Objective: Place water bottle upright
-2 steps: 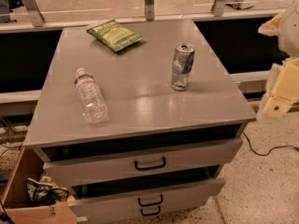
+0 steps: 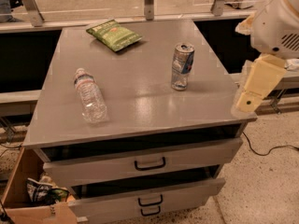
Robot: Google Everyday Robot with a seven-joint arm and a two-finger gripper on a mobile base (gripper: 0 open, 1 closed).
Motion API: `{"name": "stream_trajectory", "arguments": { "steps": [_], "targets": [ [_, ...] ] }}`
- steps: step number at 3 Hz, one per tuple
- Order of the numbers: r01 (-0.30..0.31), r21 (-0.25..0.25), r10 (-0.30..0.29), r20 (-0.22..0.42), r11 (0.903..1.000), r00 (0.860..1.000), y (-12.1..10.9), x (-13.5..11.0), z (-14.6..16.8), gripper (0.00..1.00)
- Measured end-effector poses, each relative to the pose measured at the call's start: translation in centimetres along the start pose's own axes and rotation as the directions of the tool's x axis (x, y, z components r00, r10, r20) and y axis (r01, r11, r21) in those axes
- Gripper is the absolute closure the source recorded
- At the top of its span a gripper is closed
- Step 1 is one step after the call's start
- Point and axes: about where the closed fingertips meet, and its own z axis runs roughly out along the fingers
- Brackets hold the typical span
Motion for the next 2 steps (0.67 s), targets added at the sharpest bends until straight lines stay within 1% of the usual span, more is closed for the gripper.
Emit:
{"name": "stream_trajectory", "arguments": {
  "steps": [1, 2],
  "targets": [
    [0.035, -0.013, -0.034, 0.067, 0.9993, 0.997, -0.6, -5.4, 2.2, 0.00],
    [0.071, -0.031, -0.066, 0.147, 0.9970, 0.987, -0.9, -11.8, 4.8, 0.00]
  ]
}}
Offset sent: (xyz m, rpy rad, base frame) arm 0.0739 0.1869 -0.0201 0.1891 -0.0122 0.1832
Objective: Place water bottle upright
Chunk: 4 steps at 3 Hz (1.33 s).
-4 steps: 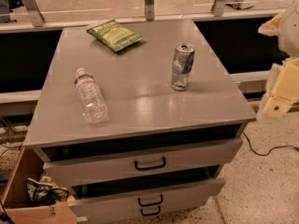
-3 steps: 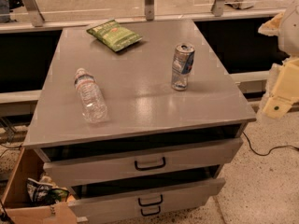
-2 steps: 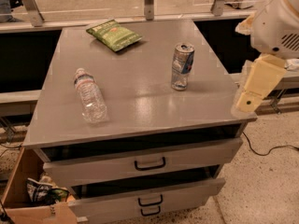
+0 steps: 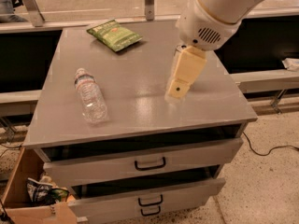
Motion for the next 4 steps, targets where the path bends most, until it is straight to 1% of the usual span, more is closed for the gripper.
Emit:
{"name": "stream_trajectory", "arguments": {
  "steps": [1, 2, 3, 4],
  "targets": [
    [0.000, 0.000, 0.000, 0.000, 1.0000, 1.000, 0.0, 0.0, 0.0, 0.00],
    [0.002, -0.009, -0.002, 0.018, 1.0000, 1.000, -0.2, -0.3, 0.0, 0.00],
    [-0.016, -0.032, 0.017, 0.017, 0.9994, 1.000, -1.7, -2.8, 4.3, 0.00],
    [-0.112, -0.075, 0.116, 0.059, 0.9909, 0.991, -3.6, -6.1, 9.7, 0.00]
  ]
}}
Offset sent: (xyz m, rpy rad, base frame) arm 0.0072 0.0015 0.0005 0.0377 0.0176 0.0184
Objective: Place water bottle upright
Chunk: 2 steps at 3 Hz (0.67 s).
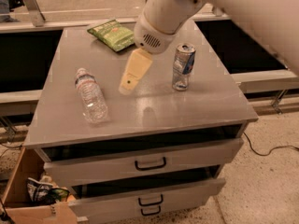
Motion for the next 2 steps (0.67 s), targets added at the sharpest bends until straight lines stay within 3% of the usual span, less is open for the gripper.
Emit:
{"name": "stream_trajectory", "arguments": {
  "steps": [1, 2],
  "targets": [
    [-0.102, -0.029, 0.104, 0.066, 0.9943, 0.992, -1.6, -3.7, 3.9, 0.00],
    [-0.212, -0.063, 0.218, 0.120, 0.9752, 0.968, -2.5, -6.3, 6.8, 0.00]
  ]
}}
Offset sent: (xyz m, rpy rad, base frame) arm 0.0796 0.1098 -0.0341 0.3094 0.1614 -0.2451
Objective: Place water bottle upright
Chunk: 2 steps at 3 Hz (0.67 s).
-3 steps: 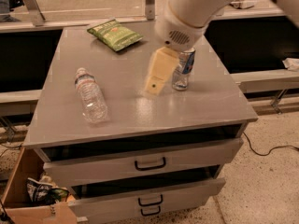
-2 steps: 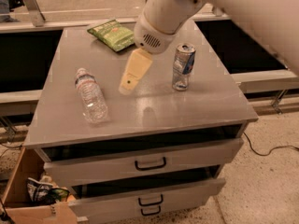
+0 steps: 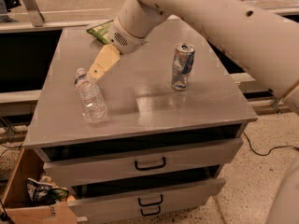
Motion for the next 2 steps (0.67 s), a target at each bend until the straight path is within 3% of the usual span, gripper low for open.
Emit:
{"name": "stream_trajectory", "arguments": {
  "steps": [1, 2],
  "targets": [
    [-0.111, -0.023, 0.112, 0.018, 0.9935, 0.994, -0.2, -1.1, 2.7, 0.00],
    [-0.191, -0.028, 0.192, 0.013, 0.9811, 0.981, -0.1, -1.6, 4.3, 0.00]
  ]
}}
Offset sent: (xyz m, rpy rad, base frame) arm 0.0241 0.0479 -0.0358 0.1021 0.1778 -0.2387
